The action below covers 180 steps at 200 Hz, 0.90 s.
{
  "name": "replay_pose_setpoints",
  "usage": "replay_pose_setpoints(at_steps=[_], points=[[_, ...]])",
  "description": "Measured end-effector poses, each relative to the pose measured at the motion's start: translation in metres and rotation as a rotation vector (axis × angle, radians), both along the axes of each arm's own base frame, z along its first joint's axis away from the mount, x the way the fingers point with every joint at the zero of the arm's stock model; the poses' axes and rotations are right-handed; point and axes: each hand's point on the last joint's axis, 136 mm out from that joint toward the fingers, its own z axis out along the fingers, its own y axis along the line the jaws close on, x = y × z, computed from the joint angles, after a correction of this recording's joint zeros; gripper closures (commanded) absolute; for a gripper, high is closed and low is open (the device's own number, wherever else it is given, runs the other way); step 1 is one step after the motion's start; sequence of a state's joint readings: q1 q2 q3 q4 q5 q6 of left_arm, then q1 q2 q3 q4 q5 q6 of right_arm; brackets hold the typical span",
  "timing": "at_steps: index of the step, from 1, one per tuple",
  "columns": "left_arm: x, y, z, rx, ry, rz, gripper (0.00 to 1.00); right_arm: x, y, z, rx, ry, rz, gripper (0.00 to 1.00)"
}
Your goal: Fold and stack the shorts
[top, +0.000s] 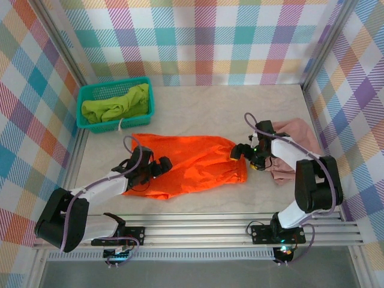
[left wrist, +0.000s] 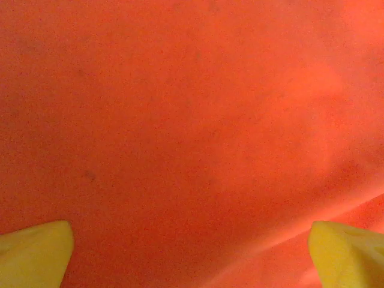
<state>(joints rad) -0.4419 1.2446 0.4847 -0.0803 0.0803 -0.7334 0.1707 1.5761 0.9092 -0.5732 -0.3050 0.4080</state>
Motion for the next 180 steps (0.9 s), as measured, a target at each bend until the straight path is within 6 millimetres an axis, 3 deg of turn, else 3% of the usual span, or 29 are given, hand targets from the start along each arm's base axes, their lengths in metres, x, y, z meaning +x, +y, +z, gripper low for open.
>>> replay_pose_setpoints(at_steps=[39, 101, 149, 166, 180], points=[[0.005, 0.002, -0.001, -0.007, -0.047, 0.023, 0.00, -0.007, 0.008, -0.015, 0.038, 0.059, -0.004, 0.14], [0.008, 0.003, 0.000, -0.009, -0.075, 0.034, 0.00, -0.005, 0.012, -0.017, 0.042, 0.070, -0.051, 0.26], [0.009, 0.006, 0.000, 0.001, -0.083, 0.043, 0.00, -0.013, 0.050, -0.013, 0.128, 0.065, 0.049, 0.32], [0.009, 0.007, 0.000, 0.006, -0.086, 0.047, 0.00, -0.013, 0.052, -0.014, 0.136, 0.068, 0.053, 0.37], [0.008, 0.008, 0.000, 0.008, -0.088, 0.050, 0.00, -0.013, 0.053, -0.018, 0.136, 0.077, 0.055, 0.48]])
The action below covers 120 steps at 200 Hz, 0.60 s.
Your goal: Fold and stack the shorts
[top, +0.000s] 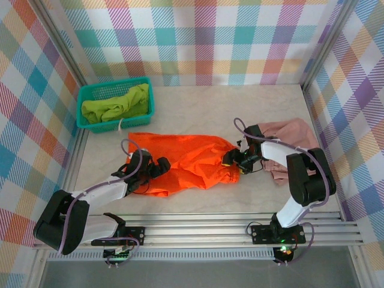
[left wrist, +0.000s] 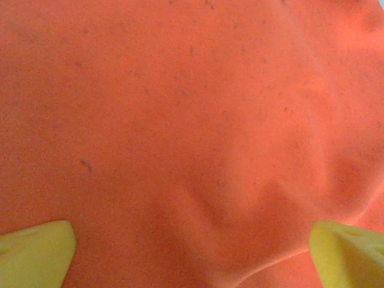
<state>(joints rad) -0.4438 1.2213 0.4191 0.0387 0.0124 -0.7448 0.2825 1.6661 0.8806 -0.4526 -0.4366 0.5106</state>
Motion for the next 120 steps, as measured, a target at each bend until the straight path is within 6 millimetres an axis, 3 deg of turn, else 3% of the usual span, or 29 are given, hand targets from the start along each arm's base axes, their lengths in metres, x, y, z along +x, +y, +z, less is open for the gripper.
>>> replay_pose_setpoints(at_steps=[57, 91, 120], points=[[-0.010, 0.010, 0.002, 0.034, 0.016, 0.019, 0.00, 0.005, -0.002, -0.004, -0.029, 0.004, 0.022, 1.00], [-0.012, 0.023, 0.026, 0.038, -0.025, 0.051, 0.00, 0.021, -0.007, 0.013, -0.102, -0.062, 0.054, 1.00], [-0.005, 0.039, 0.053, 0.017, -0.090, 0.107, 0.00, 0.037, -0.014, 0.057, -0.208, -0.192, 0.116, 1.00]])
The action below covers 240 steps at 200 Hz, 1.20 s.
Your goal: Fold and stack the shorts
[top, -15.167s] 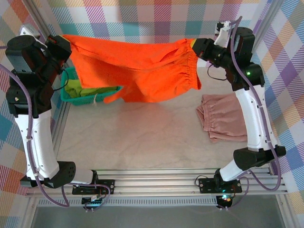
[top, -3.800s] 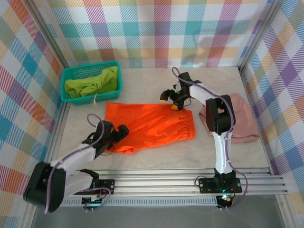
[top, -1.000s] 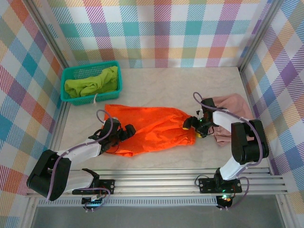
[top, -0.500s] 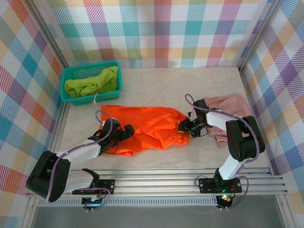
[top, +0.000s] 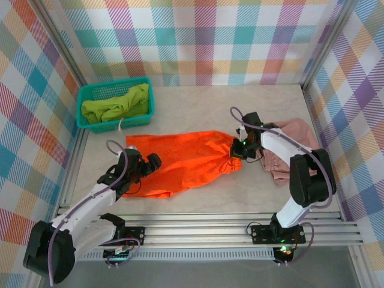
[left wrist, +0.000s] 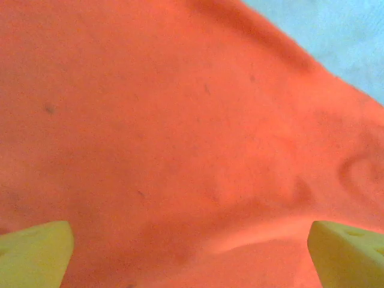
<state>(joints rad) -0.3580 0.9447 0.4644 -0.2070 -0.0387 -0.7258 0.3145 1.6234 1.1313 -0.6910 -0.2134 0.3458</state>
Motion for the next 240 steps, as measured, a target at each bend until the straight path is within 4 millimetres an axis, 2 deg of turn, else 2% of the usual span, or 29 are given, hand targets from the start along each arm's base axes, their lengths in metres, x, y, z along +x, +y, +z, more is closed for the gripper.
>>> replay_pose_setpoints(at_steps=[26, 45, 90, 130, 152, 176, 196, 240], points=[[0.000, 0.008, 0.004, 0.003, -0.007, 0.018, 0.00, 0.014, -0.009, 0.054, -0.103, -0.138, 0.059, 1.00], [-0.002, 0.008, 0.002, 0.001, 0.008, 0.013, 0.00, 0.020, -0.019, 0.084, -0.201, -0.206, 0.096, 1.00], [-0.005, 0.000, -0.006, -0.022, 0.046, -0.019, 0.00, 0.028, -0.050, 0.135, -0.473, -0.309, 0.165, 1.00], [-0.007, -0.012, -0.011, -0.069, 0.077, -0.070, 0.02, 0.049, -0.071, 0.173, -0.731, -0.364, 0.187, 1.00], [-0.006, -0.021, -0.012, -0.102, 0.083, -0.098, 0.02, 0.060, -0.066, 0.179, -0.830, -0.367, 0.212, 1.00], [-0.005, -0.028, -0.013, -0.124, 0.091, -0.120, 0.02, 0.064, -0.042, 0.175, -0.912, -0.369, 0.278, 1.00], [-0.004, -0.031, -0.014, -0.136, 0.094, -0.126, 0.01, 0.061, -0.012, 0.162, -0.949, -0.362, 0.338, 1.00], [-0.001, -0.034, -0.014, -0.153, 0.088, -0.118, 0.01, 0.042, 0.048, 0.117, -0.997, -0.323, 0.442, 0.99]])
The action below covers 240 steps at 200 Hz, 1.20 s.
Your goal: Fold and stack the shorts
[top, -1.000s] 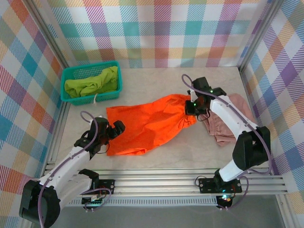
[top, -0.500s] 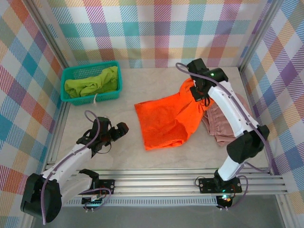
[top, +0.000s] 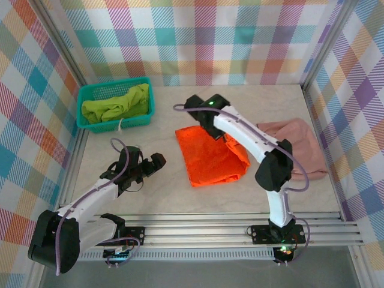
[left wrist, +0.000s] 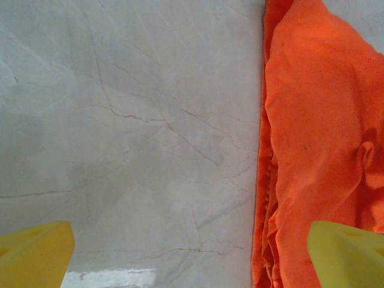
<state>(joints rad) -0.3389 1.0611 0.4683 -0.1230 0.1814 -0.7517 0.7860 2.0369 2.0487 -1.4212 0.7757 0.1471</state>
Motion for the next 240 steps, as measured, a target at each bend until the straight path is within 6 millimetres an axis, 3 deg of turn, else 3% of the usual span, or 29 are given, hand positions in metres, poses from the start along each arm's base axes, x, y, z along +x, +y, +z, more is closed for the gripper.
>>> replay_pose_setpoints(at_steps=[37, 57, 68, 86, 106, 126, 138, 158, 172, 209, 240], points=[[0.000, 0.004, -0.002, -0.002, 0.002, 0.036, 0.00, -0.020, 0.047, -0.035, 0.020, 0.061, 0.034, 0.78], [-0.002, 0.009, 0.001, -0.005, -0.016, 0.068, 0.00, -0.039, 0.075, -0.058, 0.134, 0.169, 0.044, 0.47], [-0.002, 0.012, 0.008, -0.009, -0.041, 0.085, 0.00, -0.051, 0.097, -0.066, 0.250, 0.242, 0.050, 0.35], [0.000, 0.017, 0.027, -0.024, -0.109, 0.115, 0.00, -0.067, 0.131, -0.066, 0.470, 0.346, 0.072, 0.23], [0.000, 0.020, 0.053, -0.049, -0.186, 0.130, 0.00, -0.084, 0.151, -0.039, 0.757, 0.426, 0.082, 0.05], [0.005, 0.015, 0.077, -0.086, -0.230, 0.121, 0.00, -0.089, 0.138, 0.008, 1.021, 0.410, 0.074, 0.00], [0.012, 0.006, 0.091, -0.122, -0.235, 0.102, 0.00, -0.085, 0.118, 0.036, 1.162, 0.369, 0.053, 0.00], [0.029, -0.013, 0.108, -0.192, -0.228, 0.059, 0.00, -0.074, 0.090, 0.050, 1.309, 0.313, -0.004, 0.01], [0.044, -0.029, 0.115, -0.248, -0.209, 0.027, 0.00, -0.070, 0.080, 0.033, 1.358, 0.328, -0.068, 0.00], [0.079, -0.087, 0.123, -0.359, -0.136, -0.086, 0.00, -0.071, 0.055, -0.050, 1.356, 0.443, -0.302, 0.00], [0.100, -0.145, 0.124, -0.384, -0.101, -0.201, 0.02, -0.061, 0.032, -0.075, 1.369, 0.420, -0.410, 0.01]])
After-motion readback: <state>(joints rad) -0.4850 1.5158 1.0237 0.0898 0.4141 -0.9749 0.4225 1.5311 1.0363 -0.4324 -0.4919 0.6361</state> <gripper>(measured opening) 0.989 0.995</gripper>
